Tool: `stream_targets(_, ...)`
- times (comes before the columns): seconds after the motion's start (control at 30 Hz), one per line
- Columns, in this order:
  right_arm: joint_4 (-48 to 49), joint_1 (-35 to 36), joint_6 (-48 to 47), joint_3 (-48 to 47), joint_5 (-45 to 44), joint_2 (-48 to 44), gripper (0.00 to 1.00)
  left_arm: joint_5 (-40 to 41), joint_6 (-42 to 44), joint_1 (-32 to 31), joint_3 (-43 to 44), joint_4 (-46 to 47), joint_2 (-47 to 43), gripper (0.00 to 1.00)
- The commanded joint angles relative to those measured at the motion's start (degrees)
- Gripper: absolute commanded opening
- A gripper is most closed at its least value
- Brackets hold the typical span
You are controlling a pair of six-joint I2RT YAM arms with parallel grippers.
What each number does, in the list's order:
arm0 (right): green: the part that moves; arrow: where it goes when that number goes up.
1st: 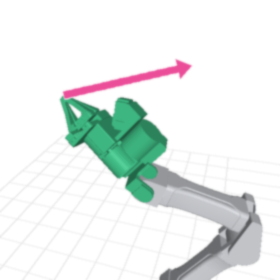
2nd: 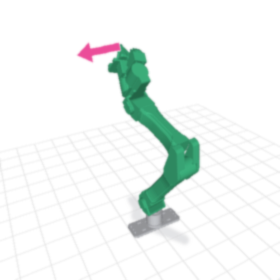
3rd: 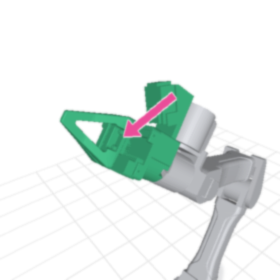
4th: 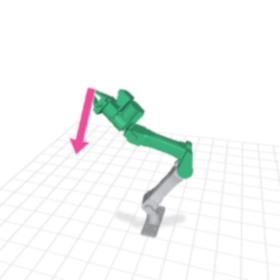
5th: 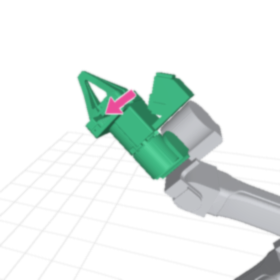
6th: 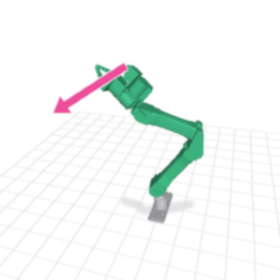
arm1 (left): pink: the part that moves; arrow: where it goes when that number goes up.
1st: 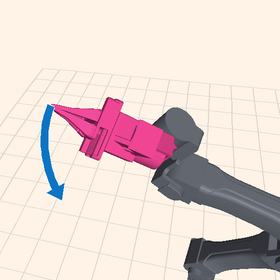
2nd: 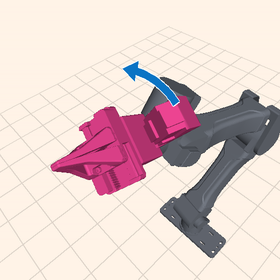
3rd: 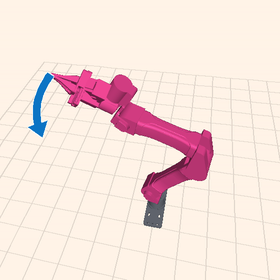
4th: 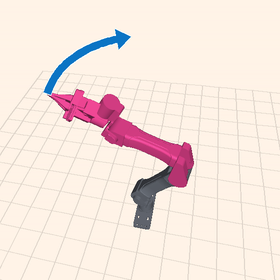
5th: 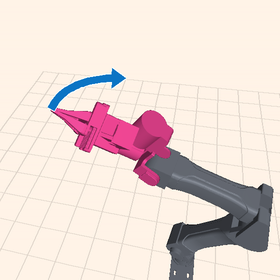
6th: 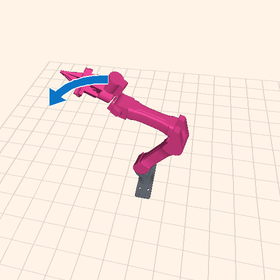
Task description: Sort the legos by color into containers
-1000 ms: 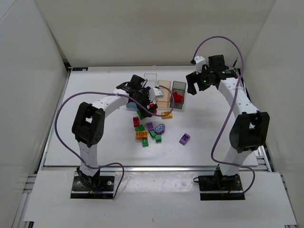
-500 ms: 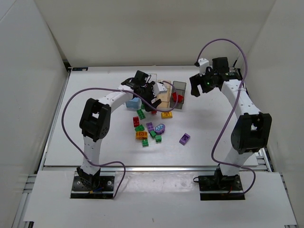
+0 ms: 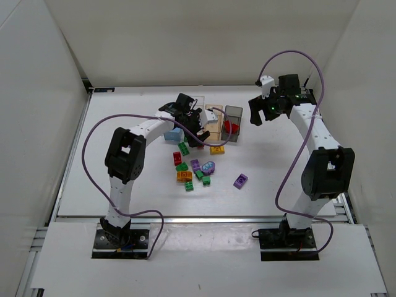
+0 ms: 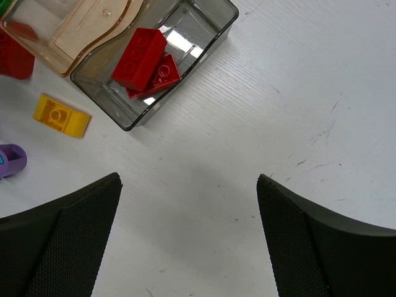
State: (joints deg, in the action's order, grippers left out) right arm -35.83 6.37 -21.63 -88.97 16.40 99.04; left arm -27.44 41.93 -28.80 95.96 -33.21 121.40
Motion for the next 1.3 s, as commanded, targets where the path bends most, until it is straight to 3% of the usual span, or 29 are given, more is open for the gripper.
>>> stream_targets(0.0, 1.12, -0.31, -0.7, -0.33, -0.41, -1.05, 0.93, -0.86, 0.17, -0.47, 1.07, -0.27, -0.29, 0.99)
stream_targets(0.37, 0.06, -0.31, -1.31, -1.29, -1.29, -0.08, 0.93, -0.33, -1.68, -0.38, 3.7, -0.8, 3.57, 0.99)
stream_targets(0.53, 0.06, -0.83, -1.23, -2.35, -1.11, 1.32, 0.93, -0.07, -2.82, -0.47, 5.55, -2.03, 5.15, 0.91)
stream_targets(0.67, 0.06, -1.01, -1.22, -2.88, -0.76, 2.29, 0.93, -0.42, -3.17, -0.47, 6.43, -2.38, 5.6, 0.67)
stream_targets(0.8, 0.06, -1.18, -1.22, -2.53, -0.59, 2.03, 0.93, -1.47, -1.86, -0.38, 7.66, -5.97, 4.81, 0.33)
stream_targets(0.83, -0.02, -1.19, -1.22, -2.44, -0.41, 2.03, 0.93, -2.17, -1.51, -0.3, 7.31, -6.6, 4.02, 0.3)
stream_targets(1.03, 0.06, -1.01, -0.17, -1.47, 0.91, 1.06, 0.93, -11.47, -4.75, 3.3, 7.65, -12.39, -5.99, 0.3)
stream_targets(1.13, 0.06, -1.01, 0.36, -1.03, 0.74, 0.27, 0.94, -12.02, -5.28, 4.19, 13.79, -15.91, -8.64, 0.32)
stream_targets(1.27, 0.59, -1.01, 1.5, -1.29, 0.39, -0.17, 0.94, -10.88, -8.08, 3.84, 29.57, -18.72, -3.66, 0.33)
